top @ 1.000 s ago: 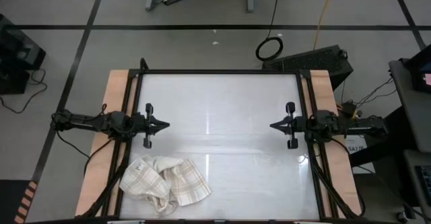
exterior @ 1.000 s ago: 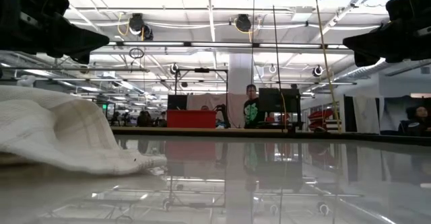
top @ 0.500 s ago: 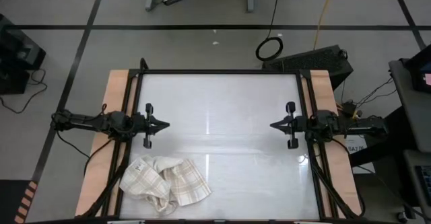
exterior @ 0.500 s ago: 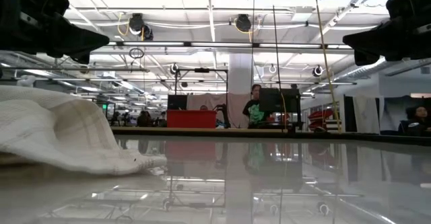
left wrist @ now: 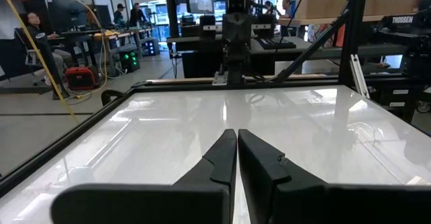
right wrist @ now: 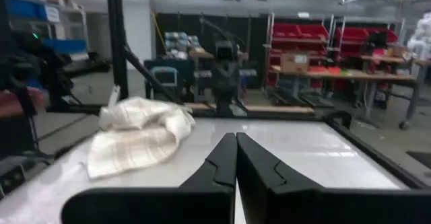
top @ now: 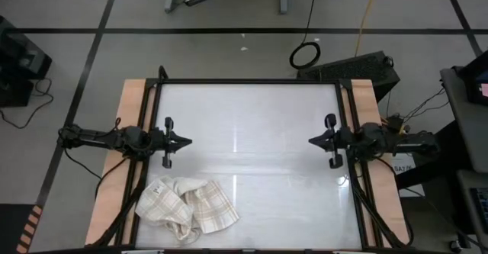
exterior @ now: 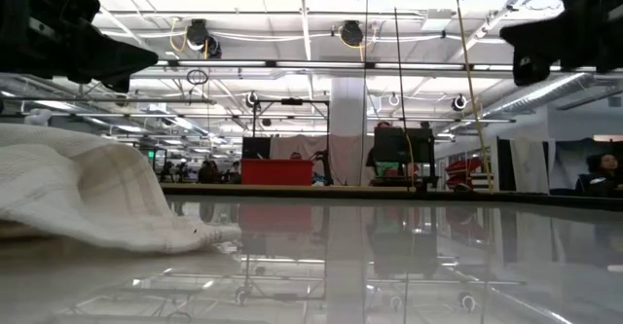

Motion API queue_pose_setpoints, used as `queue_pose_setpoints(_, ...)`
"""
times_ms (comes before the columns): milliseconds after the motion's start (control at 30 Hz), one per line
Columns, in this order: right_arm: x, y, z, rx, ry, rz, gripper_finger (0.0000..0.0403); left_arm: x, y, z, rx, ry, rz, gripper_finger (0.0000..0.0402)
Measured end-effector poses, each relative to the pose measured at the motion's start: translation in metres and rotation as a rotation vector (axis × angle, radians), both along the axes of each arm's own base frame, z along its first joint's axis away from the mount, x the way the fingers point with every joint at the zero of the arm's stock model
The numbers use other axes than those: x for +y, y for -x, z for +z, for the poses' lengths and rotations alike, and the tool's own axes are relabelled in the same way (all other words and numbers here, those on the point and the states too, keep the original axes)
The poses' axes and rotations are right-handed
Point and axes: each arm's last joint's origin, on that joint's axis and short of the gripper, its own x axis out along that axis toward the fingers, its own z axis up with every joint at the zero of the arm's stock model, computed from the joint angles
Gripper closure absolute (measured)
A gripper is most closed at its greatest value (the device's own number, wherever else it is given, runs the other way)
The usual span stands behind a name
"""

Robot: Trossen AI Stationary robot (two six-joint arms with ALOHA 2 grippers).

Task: Roll towel
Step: Roll the white-brown patterned towel

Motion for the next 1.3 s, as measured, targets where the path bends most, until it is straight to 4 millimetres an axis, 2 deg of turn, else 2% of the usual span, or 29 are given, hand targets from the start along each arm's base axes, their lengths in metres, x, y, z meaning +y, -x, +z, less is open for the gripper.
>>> queue_pose_setpoints(167,0.000,0.004,0.025,0.008,0.000,-0.001,0.0403,0.000,0.000,0.000,0.000,0.000,0.000,0.0377)
queue_pose_setpoints(500,0.000,0.005,0.089,0.053,-0.007,-0.004,0.0403,0.000,0.000,0.000,0.000,0.000,0.000,0.0377)
queue_pose_setpoints(733,0.000,-0.009,0.137,0.103,-0.046,-0.002,0.0403,0.000,0.000,0.000,-0.004,0.000,0.000,0.0377)
queue_pose_setpoints(900,0.001,-0.023,0.163,0.127,-0.055,-0.002,0.0403,0.000,0.000,0.000,-0.004,0.000,0.000,0.0377)
queue_pose_setpoints(1100,0.001,-0.040,0.184,0.159,-0.050,-0.003,0.0403,0.000,0.000,0.001,-0.005,0.001,0.000,0.0377)
queue_pose_setpoints(1300,0.002,-0.053,0.187,0.183,-0.071,-0.003,0.0403,0.000,0.000,0.001,-0.006,0.001,0.000,0.0377)
